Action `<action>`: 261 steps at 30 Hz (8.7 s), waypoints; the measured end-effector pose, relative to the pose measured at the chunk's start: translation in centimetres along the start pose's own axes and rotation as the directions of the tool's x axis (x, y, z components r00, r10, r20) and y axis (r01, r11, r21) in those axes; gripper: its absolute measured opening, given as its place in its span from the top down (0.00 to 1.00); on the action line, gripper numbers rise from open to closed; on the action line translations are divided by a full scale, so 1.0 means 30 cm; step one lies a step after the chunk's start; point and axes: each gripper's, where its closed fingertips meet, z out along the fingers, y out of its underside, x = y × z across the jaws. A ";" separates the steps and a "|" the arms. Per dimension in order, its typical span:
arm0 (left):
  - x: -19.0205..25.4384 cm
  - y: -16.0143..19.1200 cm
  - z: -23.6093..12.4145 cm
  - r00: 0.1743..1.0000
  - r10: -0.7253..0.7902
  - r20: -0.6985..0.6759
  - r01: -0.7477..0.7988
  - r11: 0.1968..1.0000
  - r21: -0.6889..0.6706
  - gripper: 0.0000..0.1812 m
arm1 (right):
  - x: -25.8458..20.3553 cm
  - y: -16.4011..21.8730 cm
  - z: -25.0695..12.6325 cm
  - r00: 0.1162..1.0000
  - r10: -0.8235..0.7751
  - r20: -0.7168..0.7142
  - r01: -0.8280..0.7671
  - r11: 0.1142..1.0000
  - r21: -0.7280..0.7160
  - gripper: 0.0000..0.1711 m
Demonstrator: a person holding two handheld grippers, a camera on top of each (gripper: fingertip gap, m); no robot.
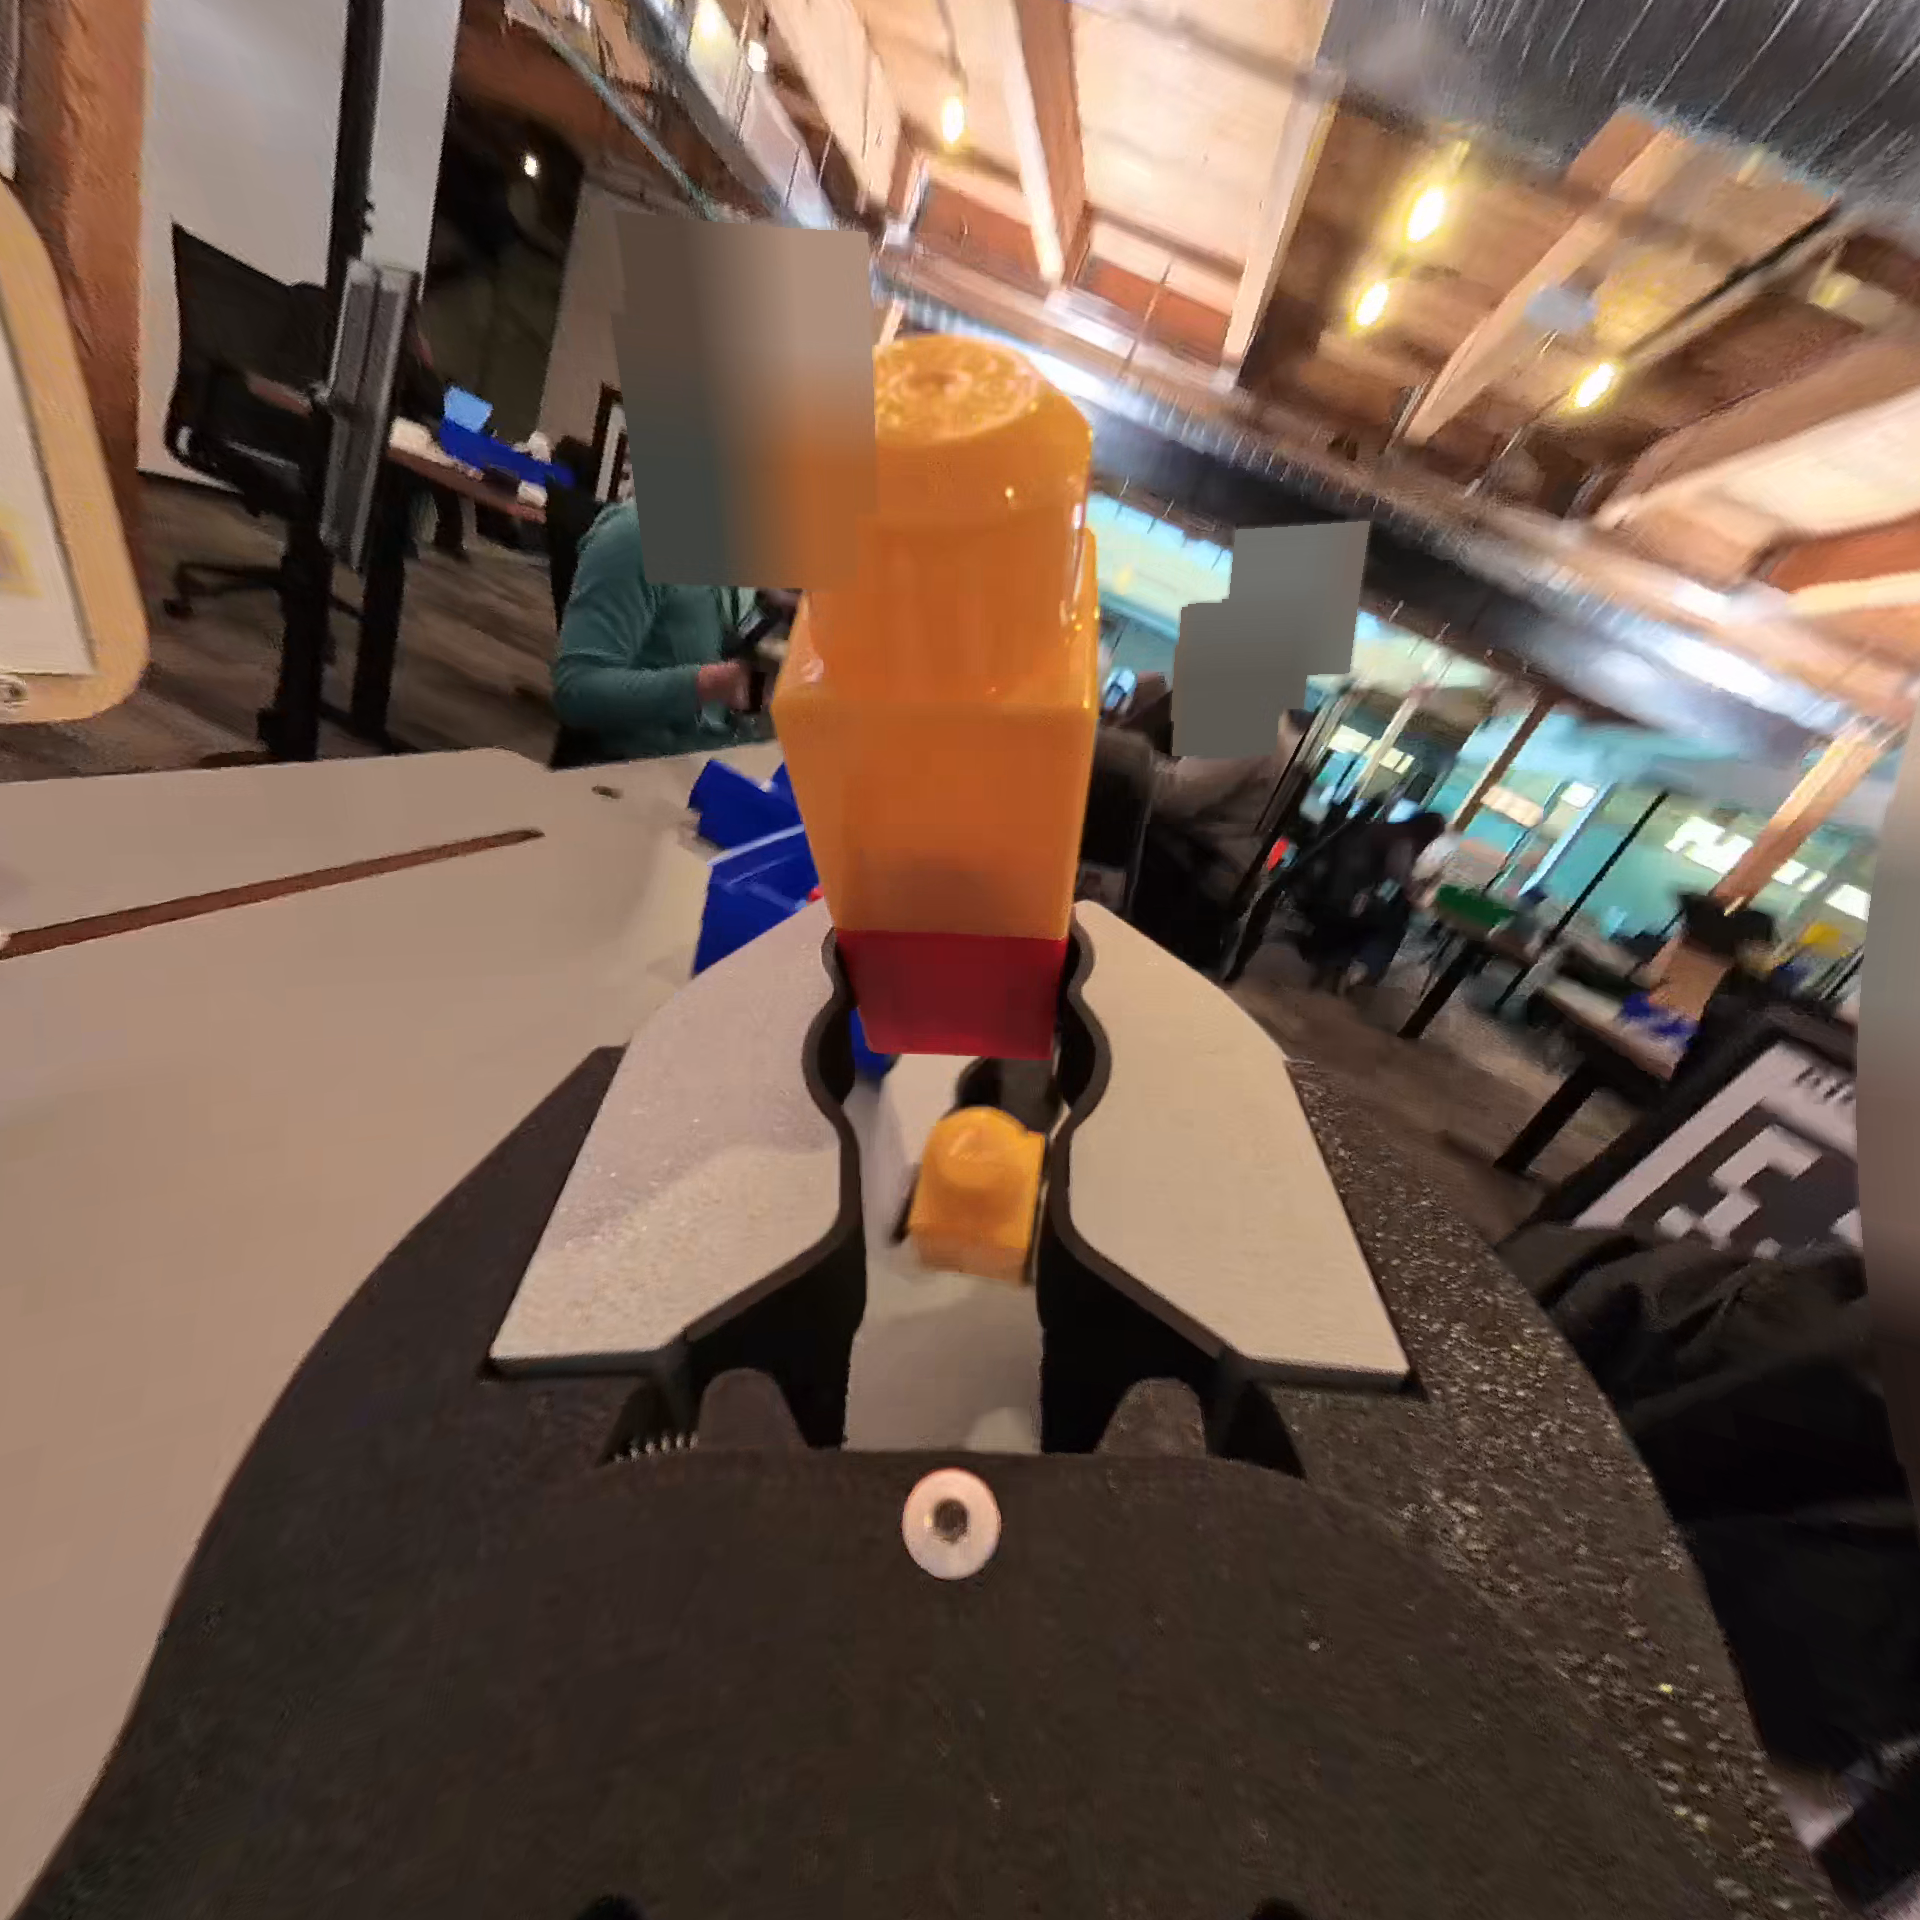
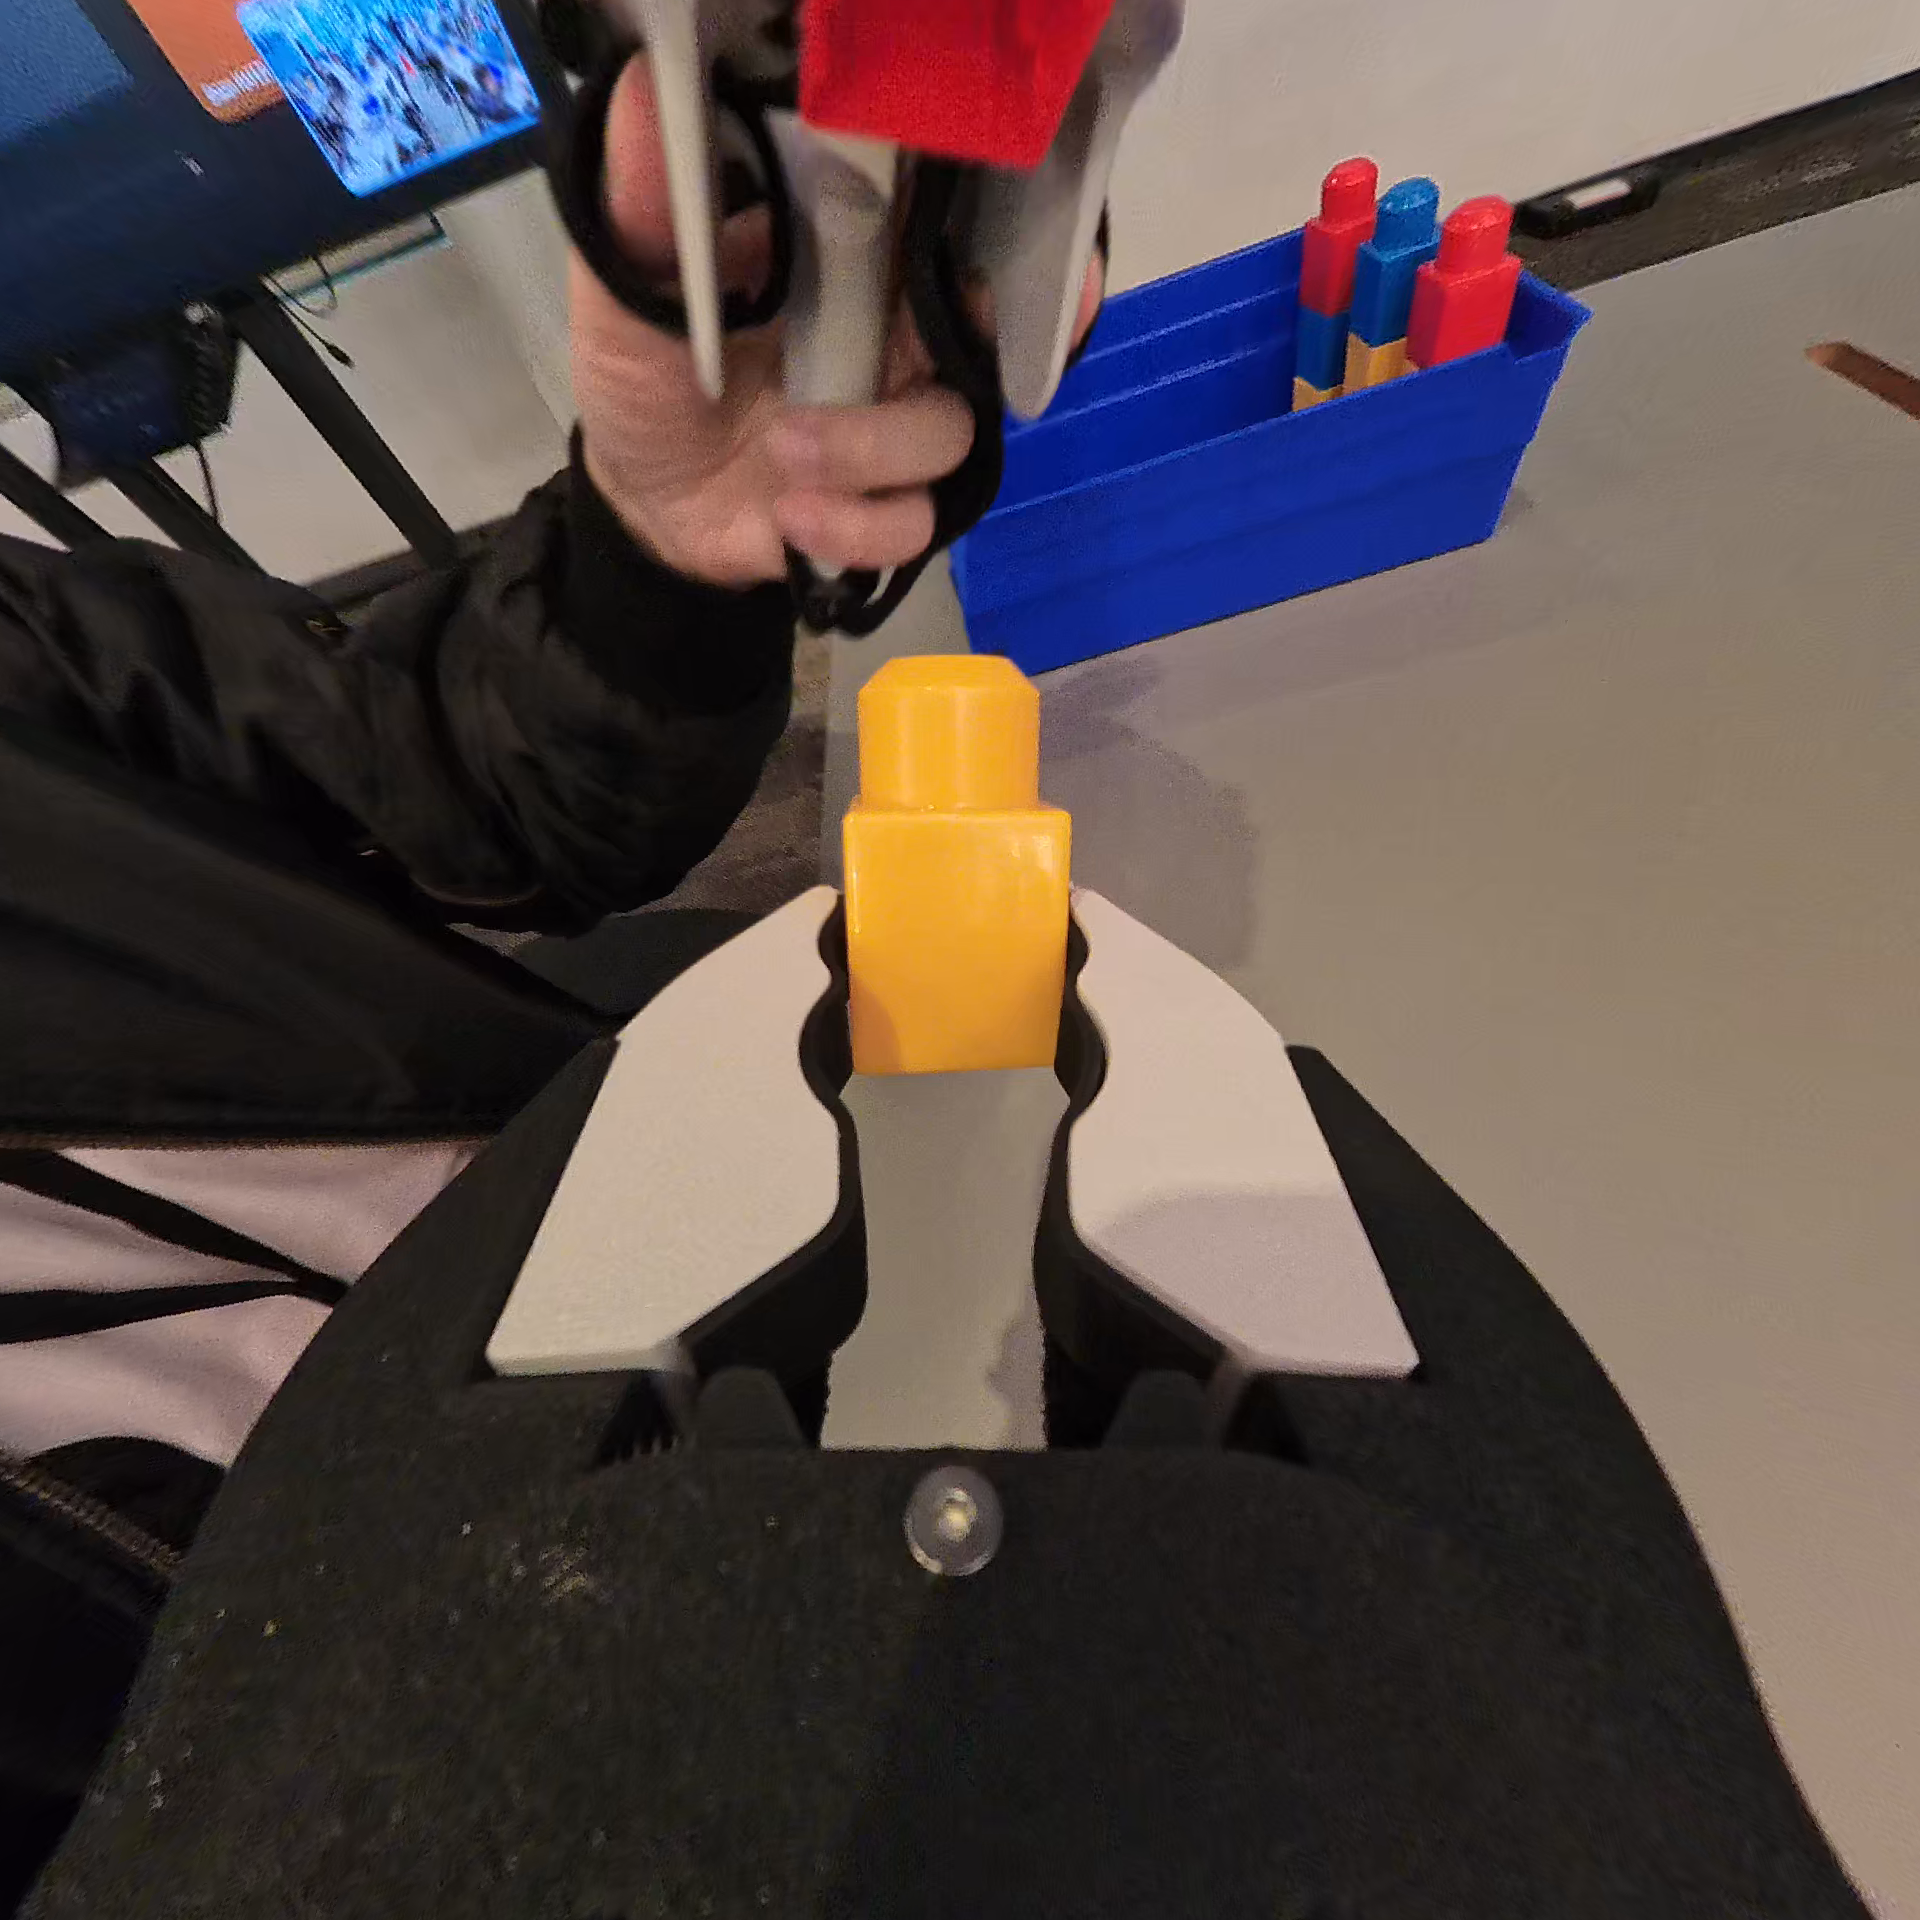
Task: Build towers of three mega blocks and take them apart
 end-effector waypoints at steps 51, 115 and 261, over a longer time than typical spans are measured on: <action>0.120 0.482 0.081 0.993 -0.060 -0.105 -0.007 0.840 -0.543 0.80 | -0.047 -0.103 -0.063 0.994 -0.003 -0.109 0.022 0.985 0.173 0.65; 0.195 0.347 0.112 0.969 -0.111 -0.223 0.055 0.968 -0.244 0.80 | -0.167 -0.091 -0.149 0.996 0.064 -0.055 -0.055 0.988 0.146 0.69; -1.135 -0.021 -1.307 -0.008 0.285 0.959 0.151 0.948 -0.280 0.79 | 0.337 0.276 -0.866 0.558 0.021 -0.830 -0.312 0.932 -0.186 0.90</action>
